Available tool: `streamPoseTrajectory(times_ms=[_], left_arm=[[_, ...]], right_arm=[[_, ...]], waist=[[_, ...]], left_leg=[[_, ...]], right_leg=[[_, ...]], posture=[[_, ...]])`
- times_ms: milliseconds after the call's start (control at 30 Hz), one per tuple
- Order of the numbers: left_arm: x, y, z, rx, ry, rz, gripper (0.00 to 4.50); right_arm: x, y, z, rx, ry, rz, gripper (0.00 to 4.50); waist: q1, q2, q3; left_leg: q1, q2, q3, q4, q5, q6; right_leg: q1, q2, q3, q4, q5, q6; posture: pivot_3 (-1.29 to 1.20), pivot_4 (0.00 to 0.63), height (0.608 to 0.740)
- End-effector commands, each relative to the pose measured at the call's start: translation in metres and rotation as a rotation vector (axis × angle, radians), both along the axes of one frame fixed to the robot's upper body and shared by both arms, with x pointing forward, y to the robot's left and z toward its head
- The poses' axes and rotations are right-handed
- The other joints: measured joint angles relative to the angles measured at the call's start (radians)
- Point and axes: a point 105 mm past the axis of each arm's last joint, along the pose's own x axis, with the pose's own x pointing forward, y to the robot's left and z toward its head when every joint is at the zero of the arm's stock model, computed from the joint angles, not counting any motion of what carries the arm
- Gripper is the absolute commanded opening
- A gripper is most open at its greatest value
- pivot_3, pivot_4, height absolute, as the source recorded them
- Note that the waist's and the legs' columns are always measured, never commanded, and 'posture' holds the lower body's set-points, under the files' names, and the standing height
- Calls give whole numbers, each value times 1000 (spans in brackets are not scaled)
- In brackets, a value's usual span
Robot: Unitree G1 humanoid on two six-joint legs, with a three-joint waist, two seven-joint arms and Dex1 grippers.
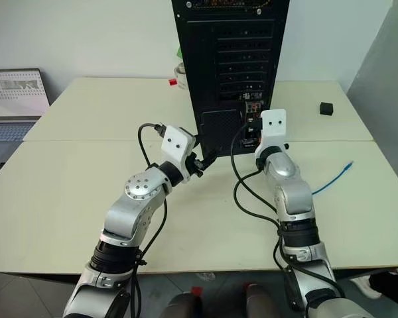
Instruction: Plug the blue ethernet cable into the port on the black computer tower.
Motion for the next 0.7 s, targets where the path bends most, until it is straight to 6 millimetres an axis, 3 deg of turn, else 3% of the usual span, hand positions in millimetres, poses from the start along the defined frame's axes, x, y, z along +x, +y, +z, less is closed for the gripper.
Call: streamPoseTrajectory(times_ms=[33,700], left_arm=[[-7,-3,17,-9,-77,-16,2862],[-7,-2,17,-5,-77,-12,2862]], right_arm=[[-7,1,14,15,-55,-9,0],[-2,8,16,30,-77,2,0]], waist=[[0,0,0],[0,0,0]], left_leg=[[0,0,0,0,0,0],[-1,0,0,0,0,0]], right_leg=[[0,0,0,0,0,0],[-1,0,0,0,0,0]], posture=[[0,150,740],[0,150,740]])
